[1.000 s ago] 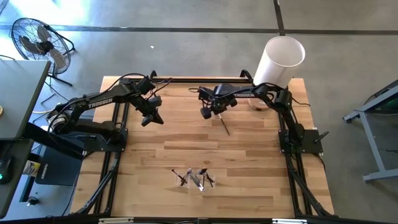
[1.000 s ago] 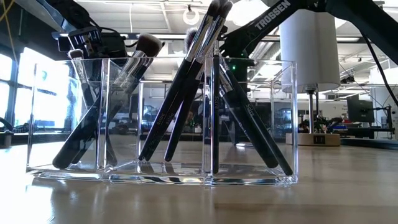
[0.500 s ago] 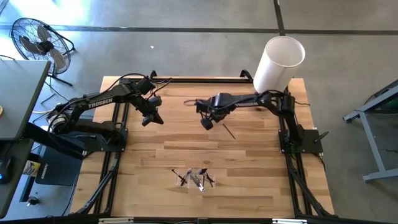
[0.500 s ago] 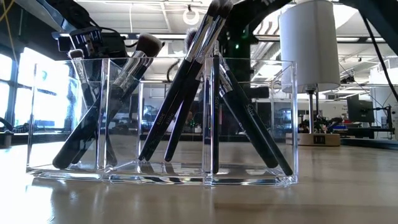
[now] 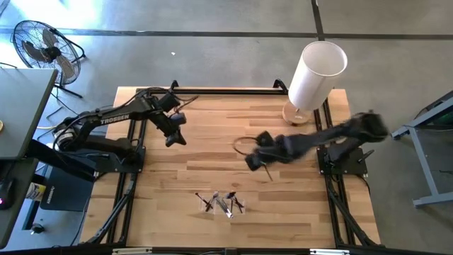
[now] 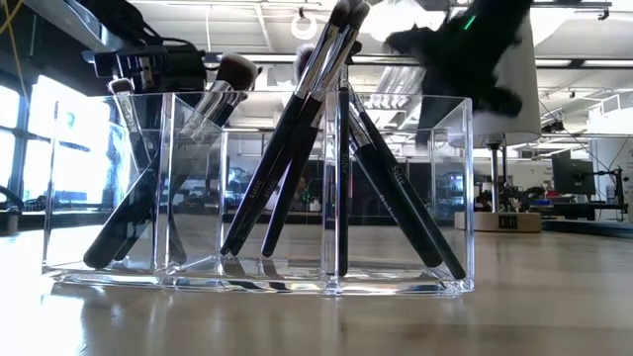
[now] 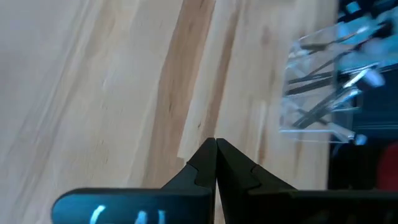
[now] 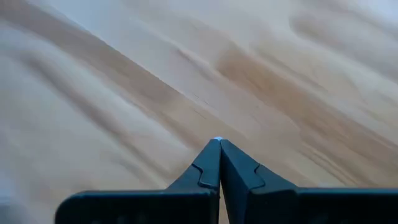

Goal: Put items in baskets/containers
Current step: Put the black eyeshadow brush into the transparent organizer

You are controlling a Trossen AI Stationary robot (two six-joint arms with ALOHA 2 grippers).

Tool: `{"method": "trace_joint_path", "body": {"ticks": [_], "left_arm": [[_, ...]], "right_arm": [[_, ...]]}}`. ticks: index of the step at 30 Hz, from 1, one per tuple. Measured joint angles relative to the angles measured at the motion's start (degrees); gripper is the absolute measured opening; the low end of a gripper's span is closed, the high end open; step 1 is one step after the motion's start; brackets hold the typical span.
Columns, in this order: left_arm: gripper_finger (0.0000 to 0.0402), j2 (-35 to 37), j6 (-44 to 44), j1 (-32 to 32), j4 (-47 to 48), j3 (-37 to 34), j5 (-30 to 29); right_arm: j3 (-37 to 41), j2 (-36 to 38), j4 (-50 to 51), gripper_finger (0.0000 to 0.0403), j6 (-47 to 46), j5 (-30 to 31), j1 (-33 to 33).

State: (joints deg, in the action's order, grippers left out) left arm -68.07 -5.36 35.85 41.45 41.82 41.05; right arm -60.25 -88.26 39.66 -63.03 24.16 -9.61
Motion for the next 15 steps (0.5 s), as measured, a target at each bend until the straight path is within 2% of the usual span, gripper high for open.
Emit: {"method": "trace_joint_path", "body": {"ticks": [3,5,7,11,13,15], "left_arm": [[0.0000,0.00,4.63,-4.63,-1.27,0.00,-4.53],[0.0000,0.00,8.80,-8.33,-2.68,0.00,-6.80],[0.0000,0.21,13.43,-12.52,-4.27,0.00,-9.88],[0.0000,2.17,21.24,-21.71,-8.84,0.00,-14.50],[0.0000,3.49,24.65,-25.96,-12.09,0.00,-16.02],[0.0000,5.35,27.72,-29.90,-15.14,0.00,-18.04]], "right_arm": [[6.20,8.70,-12.39,0.0000,-0.11,12.69,-7.31],[10.37,12.75,-24.37,0.0000,5.09,20.94,-11.64],[14.32,14.94,-38.56,0.0000,13.53,26.27,-15.22],[19.17,13.13,-67.49,0.0000,34.15,28.44,-20.28],[19.58,10.18,-76.46,0.0000,41.13,28.35,-22.13],[19.12,6.78,-81.02,0.0000,45.08,28.24,-23.79]]}}
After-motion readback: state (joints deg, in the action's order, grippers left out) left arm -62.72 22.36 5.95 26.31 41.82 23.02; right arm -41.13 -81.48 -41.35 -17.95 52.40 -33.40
